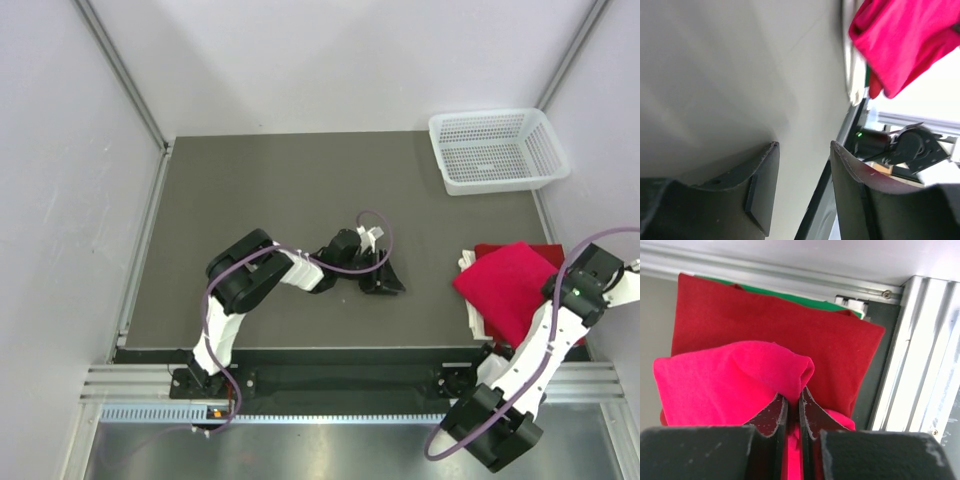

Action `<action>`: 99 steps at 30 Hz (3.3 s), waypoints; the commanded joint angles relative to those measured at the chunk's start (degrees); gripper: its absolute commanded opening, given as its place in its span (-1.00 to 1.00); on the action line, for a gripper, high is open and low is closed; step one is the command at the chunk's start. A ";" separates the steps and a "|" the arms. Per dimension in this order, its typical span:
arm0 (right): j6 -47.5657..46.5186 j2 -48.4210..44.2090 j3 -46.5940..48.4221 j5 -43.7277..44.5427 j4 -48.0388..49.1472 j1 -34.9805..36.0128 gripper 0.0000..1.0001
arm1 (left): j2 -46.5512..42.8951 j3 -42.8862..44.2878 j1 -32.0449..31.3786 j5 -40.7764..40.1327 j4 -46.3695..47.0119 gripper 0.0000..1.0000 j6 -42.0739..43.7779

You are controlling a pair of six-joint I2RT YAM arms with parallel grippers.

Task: Fold and stack the t-shirts
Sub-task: Neatly place the folded tshirt to the corner

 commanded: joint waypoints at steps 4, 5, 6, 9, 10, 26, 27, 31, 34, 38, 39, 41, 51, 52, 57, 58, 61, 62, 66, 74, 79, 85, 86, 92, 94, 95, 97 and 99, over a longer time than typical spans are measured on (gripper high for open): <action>-0.72 -2.12 -1.54 1.85 5.63 -2.17 -1.00 | 6.43 5.87 -3.01 1.73 15.54 0.03 -6.62; -0.81 -1.07 -1.11 1.75 5.46 -2.17 -1.00 | 7.05 6.13 -3.36 1.82 18.69 0.03 -7.41; -0.72 -0.71 -0.84 2.01 4.76 -2.17 -1.00 | 7.58 6.48 -3.98 1.47 19.50 0.03 -8.46; 0.16 -1.49 -0.14 3.24 3.62 -2.26 -1.00 | 9.08 8.76 -5.47 0.77 19.25 0.03 -8.47; 0.68 -1.84 0.04 4.46 3.26 -2.43 -1.00 | 9.69 9.99 -5.83 0.07 18.99 0.03 -8.13; 4.29 -1.32 -2.33 6.59 1.59 -2.87 -1.00 | 16.64 22.74 -10.31 -6.17 14.69 0.03 -6.28; 4.20 -1.41 -2.33 6.41 1.59 -2.87 -1.00 | 17.42 24.49 -10.49 -6.70 13.89 0.03 -6.10; 3.94 -1.67 -2.33 5.88 1.68 -2.87 -1.00 | 18.84 27.05 -11.19 -8.55 12.74 0.02 -5.92; 3.76 -1.84 -2.24 5.62 1.68 -2.79 -1.00 | 19.71 28.46 -11.19 -9.34 13.53 0.01 -6.80; 3.76 -1.93 -2.33 5.53 1.76 -2.87 -1.00 | 20.60 31.09 -11.28 -9.60 12.13 -0.05 -7.07; 3.85 -1.93 -2.25 5.53 1.77 -2.96 -1.00 | 20.51 31.18 -11.28 -9.78 12.04 -0.09 -6.98; 3.68 -2.02 -2.07 5.44 1.85 -2.96 -1.00 | 20.16 31.27 -11.19 -10.48 11.34 -0.32 -6.54; 5.34 -3.16 -2.33 8.95 1.50 -3.93 -1.00 | 19.19 38.03 -10.22 -12.59 3.43 -1.00 -4.17; 5.78 -3.16 -2.16 9.65 0.89 -4.01 -1.00 | 19.19 38.47 -9.96 -12.68 2.91 -1.00 -4.17; 7.10 -2.73 -1.89 12.12 -0.08 -4.19 -1.00 | 18.14 39.27 -9.35 -13.91 2.02 -1.00 -3.29; 7.28 -2.72 -1.81 12.38 -0.52 -4.10 -1.00 | 18.31 40.49 -9.34 -14.09 0.89 -1.00 -3.11; 8.07 -2.29 -1.54 13.96 -1.40 -4.10 -1.00 | 19.80 44.61 -8.82 -13.39 -1.05 -1.00 -3.11; 8.24 -2.20 -1.37 14.40 -1.75 -4.19 -1.00 | 20.68 45.33 -8.64 -13.04 -1.58 -1.00 -3.37; 8.77 -2.99 -0.66 15.37 -2.98 -4.19 -1.00 | 20.69 44.99 -8.11 -11.98 -0.97 -1.00 -4.78; 9.56 -3.52 -0.22 16.16 -4.74 -4.19 -1.00 | 19.71 45.42 -8.11 -13.30 -5.44 -1.00 -6.01; 11.14 -1.23 -0.05 18.62 -5.62 -4.28 -0.88 | 22.35 47.79 -7.59 -12.51 -7.30 -0.83 -6.80; 12.90 0.79 0.39 21.09 -6.84 -5.59 -0.26 | 22.62 50.43 -6.88 -9.17 -9.92 -0.12 -4.88; 13.16 0.97 1.09 21.09 -7.46 -5.77 -0.13 | 22.01 50.61 -6.71 -8.64 -12.63 -0.07 -4.09; 7.58 -2.10 4.25 14.72 -7.04 -5.86 0.01 | 14.63 45.53 -4.25 -8.99 -22.85 0.13 1.98; 5.18 -2.11 5.31 10.21 -3.78 -5.77 -0.04 | 10.69 40.27 -3.37 -9.34 -22.68 0.13 3.03; 3.69 -1.41 5.40 5.14 -1.68 -5.77 -0.08 | 9.53 38.85 -3.19 -9.08 -22.33 0.13 3.82; 2.98 0.25 5.32 -0.42 0.00 -5.77 -0.09 | 6.90 35.69 -3.19 -7.16 -21.45 0.14 5.85; 3.50 3.68 6.19 -3.61 -0.69 -5.42 -0.12 | 5.66 32.52 -3.19 -5.57 -20.83 0.13 6.64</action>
